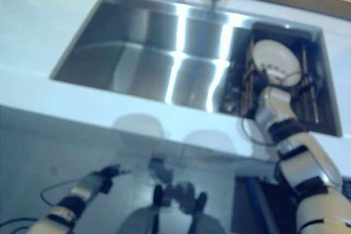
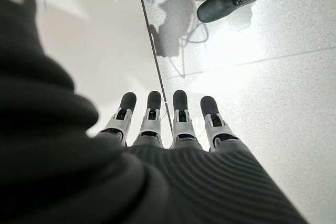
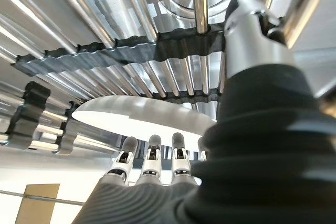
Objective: Take plates into dishwasher
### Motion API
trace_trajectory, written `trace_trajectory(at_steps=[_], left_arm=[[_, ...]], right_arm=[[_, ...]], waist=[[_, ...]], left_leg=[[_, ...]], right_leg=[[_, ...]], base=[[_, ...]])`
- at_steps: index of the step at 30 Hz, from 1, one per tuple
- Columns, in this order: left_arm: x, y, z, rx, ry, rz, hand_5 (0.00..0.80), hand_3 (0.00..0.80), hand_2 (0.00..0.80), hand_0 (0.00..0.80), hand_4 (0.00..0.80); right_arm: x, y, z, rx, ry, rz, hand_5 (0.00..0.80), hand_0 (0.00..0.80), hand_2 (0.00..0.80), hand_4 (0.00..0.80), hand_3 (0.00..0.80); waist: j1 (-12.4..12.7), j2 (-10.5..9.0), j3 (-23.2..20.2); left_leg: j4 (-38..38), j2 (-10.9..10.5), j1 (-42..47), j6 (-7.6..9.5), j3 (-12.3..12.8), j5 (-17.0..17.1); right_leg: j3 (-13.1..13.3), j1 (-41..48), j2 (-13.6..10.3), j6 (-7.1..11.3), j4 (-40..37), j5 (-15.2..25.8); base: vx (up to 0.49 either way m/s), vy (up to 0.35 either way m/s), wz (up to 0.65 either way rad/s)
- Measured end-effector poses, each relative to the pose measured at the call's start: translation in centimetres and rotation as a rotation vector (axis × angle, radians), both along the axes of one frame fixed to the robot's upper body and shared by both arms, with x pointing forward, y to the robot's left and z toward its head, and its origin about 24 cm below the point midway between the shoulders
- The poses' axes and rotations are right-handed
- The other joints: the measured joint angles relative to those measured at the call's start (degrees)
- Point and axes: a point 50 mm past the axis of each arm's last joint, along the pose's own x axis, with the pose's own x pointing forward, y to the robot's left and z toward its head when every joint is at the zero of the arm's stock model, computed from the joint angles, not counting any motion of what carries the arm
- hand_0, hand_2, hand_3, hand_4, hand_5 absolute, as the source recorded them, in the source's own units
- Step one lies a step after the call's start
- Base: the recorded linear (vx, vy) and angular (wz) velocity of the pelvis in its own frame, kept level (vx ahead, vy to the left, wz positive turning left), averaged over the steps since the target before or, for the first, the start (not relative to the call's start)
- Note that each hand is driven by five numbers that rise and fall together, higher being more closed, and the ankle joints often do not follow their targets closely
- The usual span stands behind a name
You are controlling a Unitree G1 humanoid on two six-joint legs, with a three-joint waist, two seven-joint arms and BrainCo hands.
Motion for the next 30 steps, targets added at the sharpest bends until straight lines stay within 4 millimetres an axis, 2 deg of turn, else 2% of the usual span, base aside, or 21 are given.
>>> trace_trajectory(at_steps=[13,21,30], left_arm=[[0.3,0.0,0.2,-0.009,-0.001,0.013,0.000,0.000,0.000,0.000,0.000],[0.3,0.1,0.2,-0.007,0.002,0.015,0.000,0.000,0.000,0.000,0.000],[0.1,0.5,0.2,0.000,0.006,0.020,0.000,0.000,0.000,0.000,0.000]], right_arm=[[0.2,-0.4,1.5,-0.010,-0.028,-0.007,0.000,0.000,0.000,0.000,0.000],[-0.1,-1.8,2.9,-0.030,-0.043,-0.040,0.000,0.000,0.000,0.000,0.000],[-0.2,-2.1,3.1,-0.033,-0.044,-0.047,0.000,0.000,0.000,0.000,0.000]], waist=[[0.0,-0.10,0.6],[0.0,-0.53,0.8],[0.0,-1.02,1.1]], left_leg=[[0.2,0.0,0.3,0.00,0.2,0.0],[0.2,0.2,0.7,-0.04,0.2,0.0],[0.2,0.5,1.4,-0.21,0.3,0.1]], right_leg=[[0.1,0.3,0.1,-0.05,0.0,0.1],[0.1,0.7,0.2,-0.16,0.0,0.1],[0.2,1.4,0.4,-0.33,0.0,0.3]], base=[[0.000,0.000,0.00],[0.000,0.000,0.00],[0.000,0.000,0.00]])
